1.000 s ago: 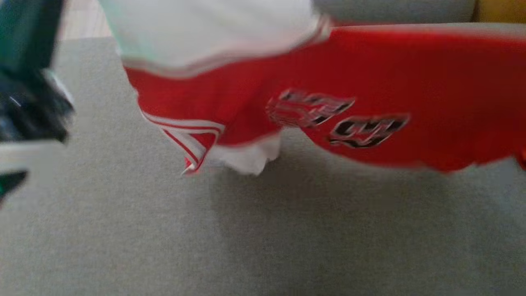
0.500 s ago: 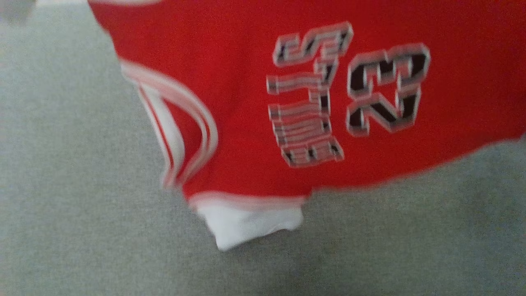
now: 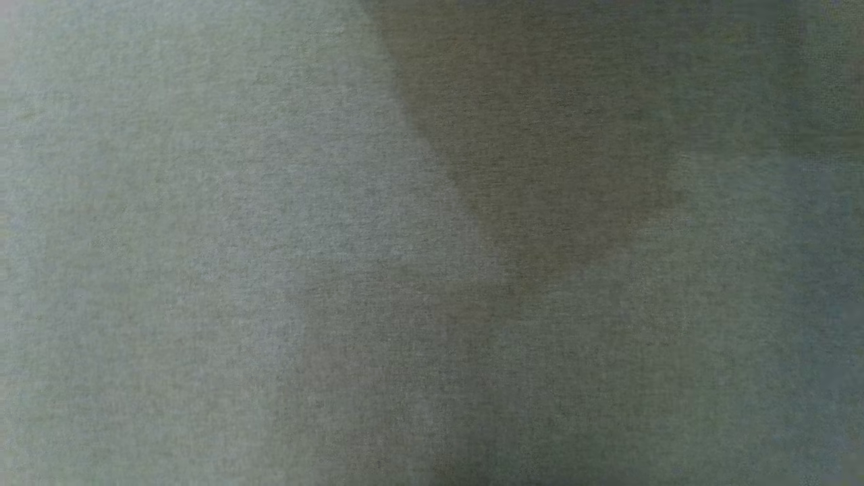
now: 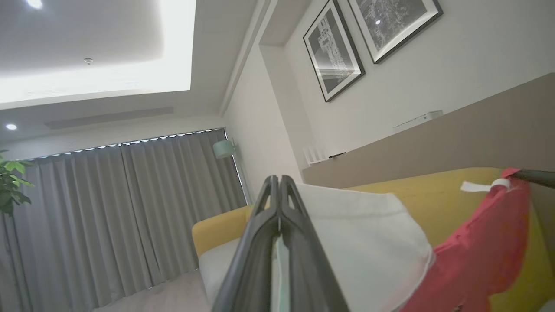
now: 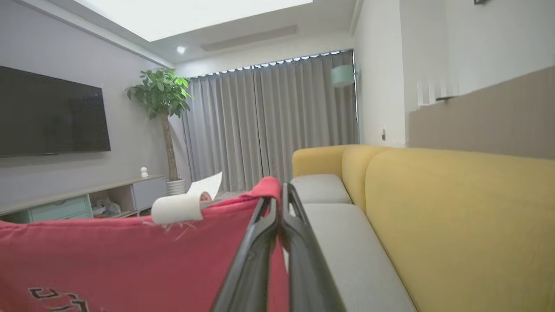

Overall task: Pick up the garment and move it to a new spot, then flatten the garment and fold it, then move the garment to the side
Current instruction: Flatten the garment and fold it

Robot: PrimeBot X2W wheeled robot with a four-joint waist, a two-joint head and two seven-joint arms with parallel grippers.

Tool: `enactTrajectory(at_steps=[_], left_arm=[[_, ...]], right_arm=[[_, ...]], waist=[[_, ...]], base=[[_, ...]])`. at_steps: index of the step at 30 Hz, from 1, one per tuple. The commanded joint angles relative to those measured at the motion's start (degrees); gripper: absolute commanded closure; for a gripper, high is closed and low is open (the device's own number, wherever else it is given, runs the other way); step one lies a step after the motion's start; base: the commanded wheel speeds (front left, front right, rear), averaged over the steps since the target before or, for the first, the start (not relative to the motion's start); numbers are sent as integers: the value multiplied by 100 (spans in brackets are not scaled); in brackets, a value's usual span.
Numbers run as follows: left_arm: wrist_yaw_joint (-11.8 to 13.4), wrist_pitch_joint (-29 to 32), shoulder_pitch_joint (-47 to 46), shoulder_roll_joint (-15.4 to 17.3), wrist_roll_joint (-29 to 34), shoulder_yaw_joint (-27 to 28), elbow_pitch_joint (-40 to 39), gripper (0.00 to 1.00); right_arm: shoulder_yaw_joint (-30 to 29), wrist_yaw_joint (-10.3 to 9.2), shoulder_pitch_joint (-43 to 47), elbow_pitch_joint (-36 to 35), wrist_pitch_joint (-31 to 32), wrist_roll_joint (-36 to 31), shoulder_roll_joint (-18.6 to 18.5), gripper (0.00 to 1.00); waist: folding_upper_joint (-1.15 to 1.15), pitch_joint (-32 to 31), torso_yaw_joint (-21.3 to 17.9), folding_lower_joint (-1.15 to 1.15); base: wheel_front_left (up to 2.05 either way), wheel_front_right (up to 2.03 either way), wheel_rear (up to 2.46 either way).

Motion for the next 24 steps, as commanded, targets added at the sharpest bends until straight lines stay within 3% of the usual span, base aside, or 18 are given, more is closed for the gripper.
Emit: enactTrajectory(at_steps=[1, 8, 14, 15, 16, 18, 20, 24], left_arm=[[-63, -17, 117, 229, -2, 263, -238, 100], [-111, -19, 2159, 694, -439, -20, -1511, 100], [-113, -20, 4618, 1169, -411, -39, -2607, 100], [-113, -20, 4618, 1169, -411, -39, -2607, 100], [-113, -20, 5489, 1215, -310, 5, -2850, 100], [-98, -20, 5897, 1218, -254, 22, -2956, 100], [22, -20, 6991, 1151, -112, 115, -3258, 100], [167, -20, 8103, 1062, 43, 232, -3612, 100]], right_arm=[[109, 37, 136, 25, -85, 71, -79, 100], [623, 37, 1464, 666, -299, 461, -353, 100], [772, 37, 3287, 518, -554, 1065, -610, 100], [772, 37, 3287, 518, -554, 1065, -610, 100], [827, 37, 3943, 361, -689, 1170, -721, 100], [824, 37, 4247, 273, -774, 1220, -761, 100], [743, 37, 5023, 2, -1083, 1290, -869, 100], [526, 37, 5965, -394, -1310, 1175, -818, 100]], waist=[[0, 40, 63, -1], [0, -65, 201, -1], [0, -395, 188, -1], [0, -395, 188, -1], [0, -527, 151, -1], [0, -587, 132, -1], [0, -734, 62, -1], [0, -894, 11, -1]], base=[[0, 0, 0], [0, 0, 0], [0, 0, 0], [0, 0, 0], [0, 0, 0], [0, 0, 0], [0, 0, 0], [0, 0, 0]])
